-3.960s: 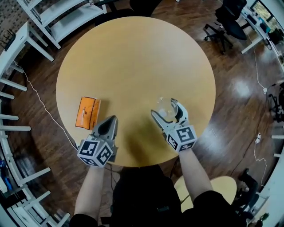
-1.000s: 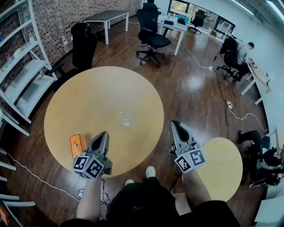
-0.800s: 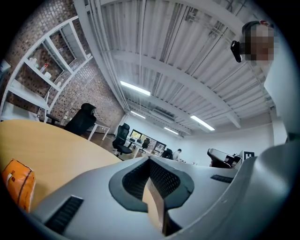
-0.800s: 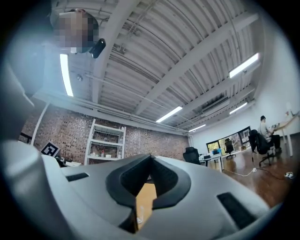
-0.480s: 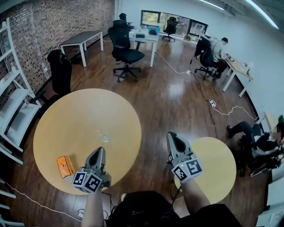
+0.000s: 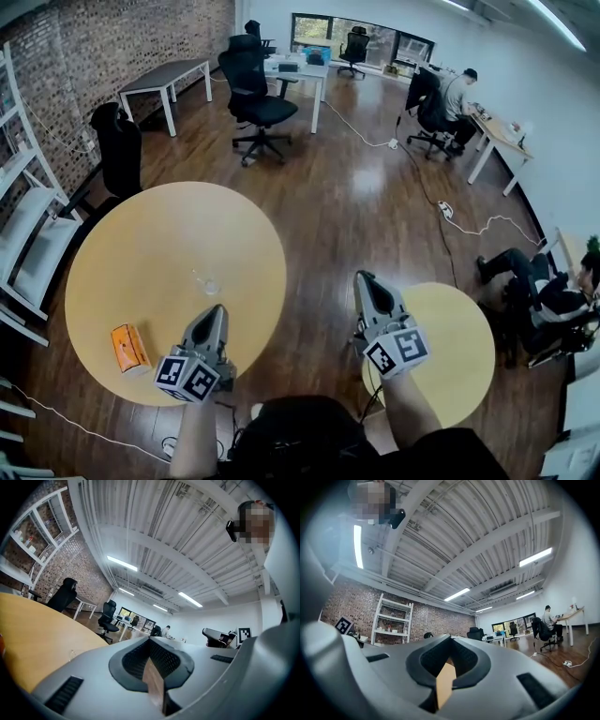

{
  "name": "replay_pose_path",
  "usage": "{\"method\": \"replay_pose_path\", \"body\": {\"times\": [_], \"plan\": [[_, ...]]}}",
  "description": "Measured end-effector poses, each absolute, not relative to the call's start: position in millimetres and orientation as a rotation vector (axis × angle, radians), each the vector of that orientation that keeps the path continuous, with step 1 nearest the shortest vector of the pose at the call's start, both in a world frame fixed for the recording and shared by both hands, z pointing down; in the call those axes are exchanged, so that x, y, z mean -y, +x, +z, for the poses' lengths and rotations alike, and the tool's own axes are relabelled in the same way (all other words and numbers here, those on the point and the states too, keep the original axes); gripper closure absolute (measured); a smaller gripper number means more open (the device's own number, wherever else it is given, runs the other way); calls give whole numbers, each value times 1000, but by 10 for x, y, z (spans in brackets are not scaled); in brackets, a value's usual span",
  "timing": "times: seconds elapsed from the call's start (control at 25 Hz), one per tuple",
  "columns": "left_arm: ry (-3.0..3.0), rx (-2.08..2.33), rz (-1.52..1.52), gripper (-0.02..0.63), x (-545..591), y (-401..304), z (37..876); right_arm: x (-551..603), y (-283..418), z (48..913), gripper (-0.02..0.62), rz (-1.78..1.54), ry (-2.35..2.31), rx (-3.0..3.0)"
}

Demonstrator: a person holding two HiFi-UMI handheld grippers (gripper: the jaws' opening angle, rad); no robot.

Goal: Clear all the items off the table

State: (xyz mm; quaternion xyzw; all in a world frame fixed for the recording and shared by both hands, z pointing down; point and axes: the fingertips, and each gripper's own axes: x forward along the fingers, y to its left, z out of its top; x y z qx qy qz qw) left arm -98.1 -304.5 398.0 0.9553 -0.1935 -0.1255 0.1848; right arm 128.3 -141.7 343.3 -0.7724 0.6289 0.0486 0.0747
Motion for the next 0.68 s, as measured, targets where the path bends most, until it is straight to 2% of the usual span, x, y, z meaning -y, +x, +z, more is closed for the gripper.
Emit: {"method": "replay_pose_path", "body": {"times": [0.68], "plan": [[2718,575,-351,604,3087,-947,3935,1355,1462,3539,594,108,-2331,-1862]]}}
